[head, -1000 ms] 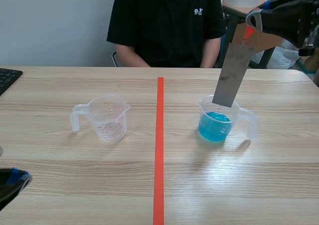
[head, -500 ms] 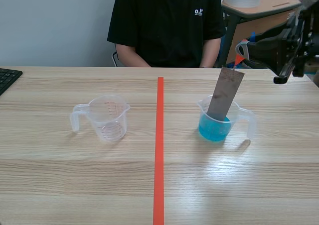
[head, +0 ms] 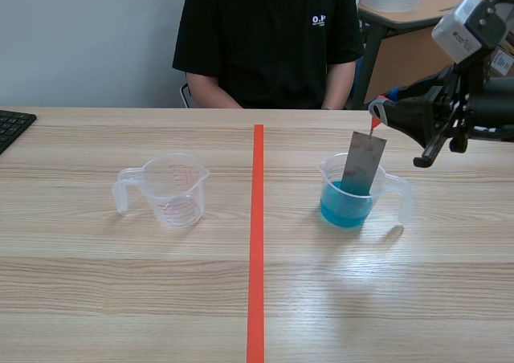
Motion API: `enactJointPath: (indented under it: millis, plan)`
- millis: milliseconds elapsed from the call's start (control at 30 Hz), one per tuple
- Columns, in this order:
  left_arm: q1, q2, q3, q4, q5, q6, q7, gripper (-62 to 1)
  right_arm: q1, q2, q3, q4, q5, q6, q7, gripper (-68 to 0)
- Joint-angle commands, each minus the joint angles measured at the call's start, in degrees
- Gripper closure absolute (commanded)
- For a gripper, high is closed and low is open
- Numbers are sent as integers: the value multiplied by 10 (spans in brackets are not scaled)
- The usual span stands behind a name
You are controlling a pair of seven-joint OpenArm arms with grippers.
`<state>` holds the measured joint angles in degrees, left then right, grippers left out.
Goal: Do the redox reaction experiment.
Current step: 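Lower the plate into the blue solution, then hold the plate still in the solution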
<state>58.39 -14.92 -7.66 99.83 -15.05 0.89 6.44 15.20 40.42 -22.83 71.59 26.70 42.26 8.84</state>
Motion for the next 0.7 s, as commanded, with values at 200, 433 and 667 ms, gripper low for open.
enactJointPath:
  millis: [200,433,667]
  plan:
    - [0,-2,0,3,-2,-1,-5,-49,-3,3,4,3,-12,5,-3,-17]
    - [0,-2,0,3,-2,-1,-5,-49,-3,3,4,3,-21,5,-3,-17]
    - [0,-2,0,3,-2,-1,-5,-49,-3,3,4,3,-21,5,-3,-17]
